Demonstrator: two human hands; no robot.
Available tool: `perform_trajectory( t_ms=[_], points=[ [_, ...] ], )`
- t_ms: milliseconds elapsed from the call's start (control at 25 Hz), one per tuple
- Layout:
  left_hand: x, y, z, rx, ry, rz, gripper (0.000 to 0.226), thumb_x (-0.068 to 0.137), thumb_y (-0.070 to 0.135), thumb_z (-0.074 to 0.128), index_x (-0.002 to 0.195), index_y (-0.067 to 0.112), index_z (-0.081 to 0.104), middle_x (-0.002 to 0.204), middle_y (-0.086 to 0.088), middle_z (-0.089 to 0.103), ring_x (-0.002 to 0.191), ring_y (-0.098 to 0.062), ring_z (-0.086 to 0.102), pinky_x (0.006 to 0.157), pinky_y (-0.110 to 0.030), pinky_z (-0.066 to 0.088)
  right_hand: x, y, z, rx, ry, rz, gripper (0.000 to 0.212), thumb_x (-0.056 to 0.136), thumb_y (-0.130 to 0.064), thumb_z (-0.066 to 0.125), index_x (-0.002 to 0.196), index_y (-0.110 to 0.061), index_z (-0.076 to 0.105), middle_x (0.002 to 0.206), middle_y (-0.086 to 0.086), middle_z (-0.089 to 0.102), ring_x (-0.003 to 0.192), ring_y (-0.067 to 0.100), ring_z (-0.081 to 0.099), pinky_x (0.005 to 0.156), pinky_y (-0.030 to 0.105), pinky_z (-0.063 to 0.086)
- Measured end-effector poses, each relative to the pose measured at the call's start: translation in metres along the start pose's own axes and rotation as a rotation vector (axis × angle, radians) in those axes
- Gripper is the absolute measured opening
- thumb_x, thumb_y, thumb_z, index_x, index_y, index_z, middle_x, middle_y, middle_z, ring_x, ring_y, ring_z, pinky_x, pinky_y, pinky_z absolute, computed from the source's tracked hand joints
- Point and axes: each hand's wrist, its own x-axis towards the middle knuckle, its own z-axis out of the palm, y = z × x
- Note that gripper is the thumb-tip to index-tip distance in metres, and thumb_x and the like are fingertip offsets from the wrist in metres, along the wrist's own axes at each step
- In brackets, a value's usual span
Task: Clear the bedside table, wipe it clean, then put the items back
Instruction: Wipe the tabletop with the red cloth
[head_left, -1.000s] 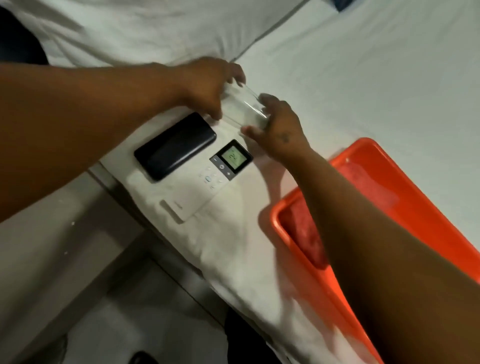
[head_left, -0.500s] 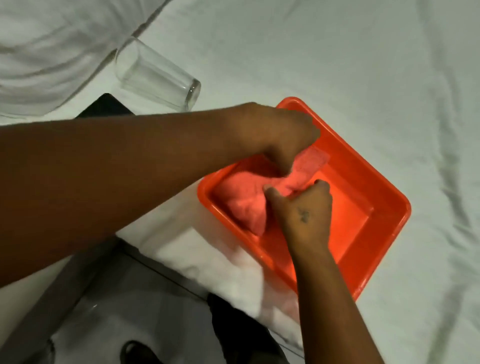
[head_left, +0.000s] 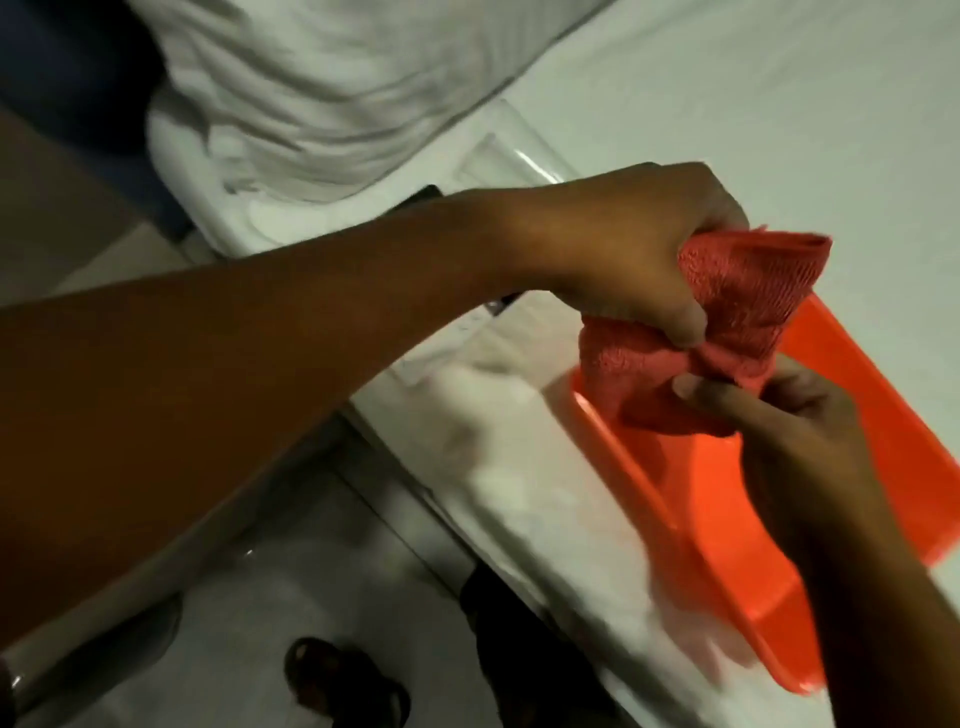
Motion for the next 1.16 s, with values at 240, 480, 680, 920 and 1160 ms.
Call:
perform_trajectory(
  t_ms=[240, 480, 680, 920, 1160],
  points=[
    [-0.185, -0.089, -0.057, -0.490, 0.365, -0.250, 0.031, 0.073, 0.003, 0.082, 0.099, 0.010, 0.067, 0.092, -0.004, 0.074, 0.079, -0.012, 0.073, 0.073, -0.031, 0.060, -0.013, -0.031, 0.154, -0.151, -0.517, -0.044, 0.048, 0.069, -0.016, 0.085, 0.109, 0.003, 0.065, 0.095, 0.020, 0.075, 0.079, 0.030, 0.069, 0.071, 0.045, 0.059],
    [-0.302, -0.218, -0.016, -0.433, 0.664, -0.697, 0.032, 0.057, 0.020, 0.081, 0.085, 0.019, 0.066, 0.075, 0.001, 0.063, 0.058, 0.000, 0.055, 0.063, -0.026, 0.047, -0.008, 0.070, 0.287, -0.275, -0.604, 0.113, 0.025, 0.087, 0.004, 0.068, 0.110, -0.005, 0.064, 0.095, 0.011, 0.073, 0.082, 0.023, 0.068, 0.083, 0.048, 0.060],
    [-0.313, -0.305, 0.053, -0.400, 0.799, -0.821, 0.051, 0.054, 0.033, 0.078, 0.103, 0.019, 0.071, 0.093, -0.002, 0.071, 0.080, -0.011, 0.063, 0.077, -0.028, 0.051, 0.010, 0.171, 0.333, -0.500, -0.504, 0.099, 0.021, 0.086, -0.008, 0.070, 0.099, -0.022, 0.062, 0.090, 0.008, 0.073, 0.081, 0.035, 0.071, 0.075, 0.057, 0.059],
    [-0.404, -0.385, 0.151, 0.027, 0.758, -1.233, 0.077, 0.088, 0.053, 0.053, 0.143, 0.000, 0.046, 0.148, -0.025, 0.048, 0.137, -0.044, 0.046, 0.115, -0.051, 0.037, 0.036, 0.219, 0.360, -1.220, -0.668, -0.546, 0.072, 0.095, -0.042, 0.054, 0.156, -0.016, 0.026, 0.163, 0.014, 0.024, 0.150, 0.033, 0.021, 0.122, 0.044, 0.018],
    [-0.505, -0.408, 0.206, 0.405, 0.600, -1.233, 0.077, 0.098, 0.055, 0.023, 0.157, 0.006, 0.025, 0.165, -0.018, 0.028, 0.152, -0.039, 0.023, 0.122, -0.054, 0.023, 0.053, 0.271, 0.409, -1.382, -0.766, -0.839, 0.061, 0.100, -0.048, 0.034, 0.155, -0.022, 0.031, 0.164, 0.016, 0.021, 0.152, 0.040, 0.016, 0.123, 0.055, 0.015]
  ],
)
